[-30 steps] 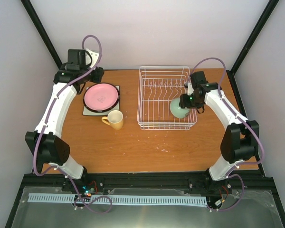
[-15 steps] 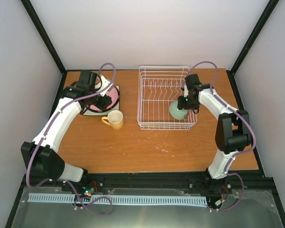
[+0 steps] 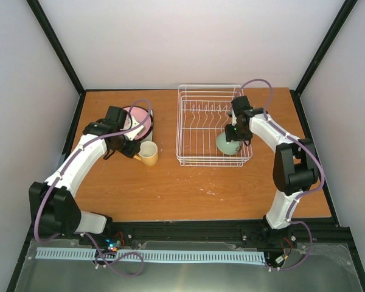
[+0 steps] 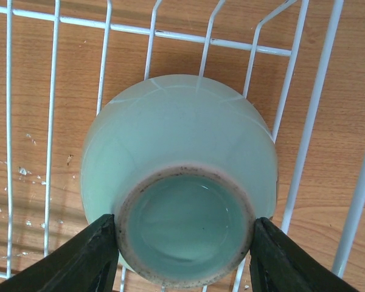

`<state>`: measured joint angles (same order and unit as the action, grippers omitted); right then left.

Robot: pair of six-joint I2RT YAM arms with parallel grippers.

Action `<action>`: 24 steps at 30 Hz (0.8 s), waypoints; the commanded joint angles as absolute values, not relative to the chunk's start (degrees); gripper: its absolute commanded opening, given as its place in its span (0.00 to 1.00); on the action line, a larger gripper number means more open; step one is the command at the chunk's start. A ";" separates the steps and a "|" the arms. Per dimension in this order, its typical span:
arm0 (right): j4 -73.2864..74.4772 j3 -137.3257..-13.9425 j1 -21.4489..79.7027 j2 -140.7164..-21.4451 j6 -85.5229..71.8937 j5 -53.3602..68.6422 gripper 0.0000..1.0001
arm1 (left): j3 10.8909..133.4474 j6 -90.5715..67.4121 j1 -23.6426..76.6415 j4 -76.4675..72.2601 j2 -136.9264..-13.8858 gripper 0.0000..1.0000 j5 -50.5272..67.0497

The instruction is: Load the mixed dishes into the dish rack

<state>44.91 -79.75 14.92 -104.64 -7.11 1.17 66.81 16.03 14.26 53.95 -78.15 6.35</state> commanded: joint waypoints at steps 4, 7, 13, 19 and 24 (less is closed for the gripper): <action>42.67 -79.12 15.52 -104.45 -8.88 0.67 0.38 | 64.52 15.58 14.50 51.17 -79.34 0.47 3.52; 42.23 -78.60 15.46 -103.72 -9.44 1.11 0.42 | 64.71 15.38 14.48 50.33 -79.96 0.47 3.00; 41.92 -77.09 15.55 -102.76 -10.19 2.01 0.47 | 67.06 15.09 14.46 49.05 -82.69 0.44 3.85; 41.32 -75.16 15.56 -101.44 -10.88 2.34 0.54 | 72.48 15.54 14.55 48.84 -86.23 0.44 5.75; 41.62 -74.22 15.52 -100.75 -10.90 2.36 0.63 | 76.01 15.56 14.83 49.33 -88.24 0.41 6.93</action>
